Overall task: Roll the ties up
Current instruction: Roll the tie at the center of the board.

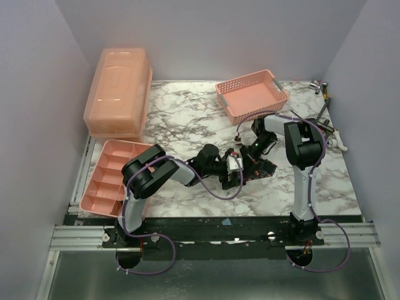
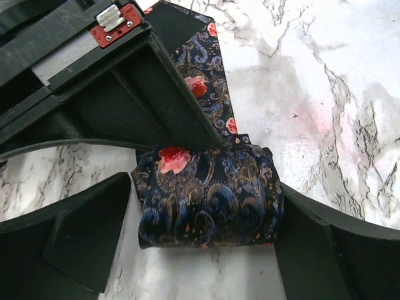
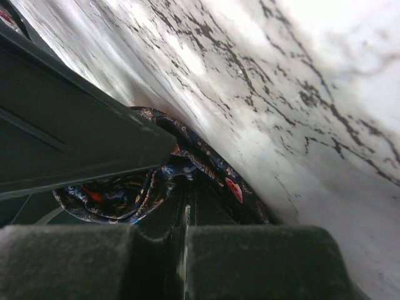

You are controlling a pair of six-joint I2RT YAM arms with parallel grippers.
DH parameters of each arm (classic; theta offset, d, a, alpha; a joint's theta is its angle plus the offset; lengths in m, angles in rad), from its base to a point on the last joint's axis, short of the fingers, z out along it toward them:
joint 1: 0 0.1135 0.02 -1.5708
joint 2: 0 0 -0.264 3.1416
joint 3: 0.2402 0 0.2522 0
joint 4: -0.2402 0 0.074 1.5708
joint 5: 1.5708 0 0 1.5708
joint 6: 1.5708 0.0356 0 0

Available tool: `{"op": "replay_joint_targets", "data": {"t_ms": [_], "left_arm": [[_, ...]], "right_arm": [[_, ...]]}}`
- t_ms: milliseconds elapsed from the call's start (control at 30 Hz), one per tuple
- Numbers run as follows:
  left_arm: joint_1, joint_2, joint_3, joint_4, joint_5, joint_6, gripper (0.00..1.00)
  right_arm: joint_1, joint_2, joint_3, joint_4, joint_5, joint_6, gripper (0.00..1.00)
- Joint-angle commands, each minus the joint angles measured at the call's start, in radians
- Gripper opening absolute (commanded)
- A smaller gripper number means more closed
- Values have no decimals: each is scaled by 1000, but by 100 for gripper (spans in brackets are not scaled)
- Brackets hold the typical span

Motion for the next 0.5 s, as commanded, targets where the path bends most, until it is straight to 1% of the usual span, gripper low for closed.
{"op": "replay_joint_targets", "data": {"t_ms": [0,33,67,100,200,233,267,367,467], "left_arm": [[-3,46,46,-70,-42,-26,89],[0,47,45,-73,-39,-25,85],[2,50,43,-82,-28,-21,80],[2,49,41,-91,-20,-14,69],[8,38,8,-51,-11,-16,37],[11,32,4,-55,2,-16,30],[14,25,1,-64,17,-20,25],[23,14,3,-97,35,-47,20],[28,10,25,-144,41,-88,17]], "right_arm": [[12,48,-17,117,58,14,1],[12,43,-17,115,56,14,0],[12,41,-17,110,54,14,1],[12,39,-17,107,48,14,1],[12,30,-17,93,40,14,1],[12,26,-18,86,36,10,0],[12,20,-18,79,33,9,1],[10,8,-19,70,34,11,1],[10,23,-25,110,57,41,1]]}}
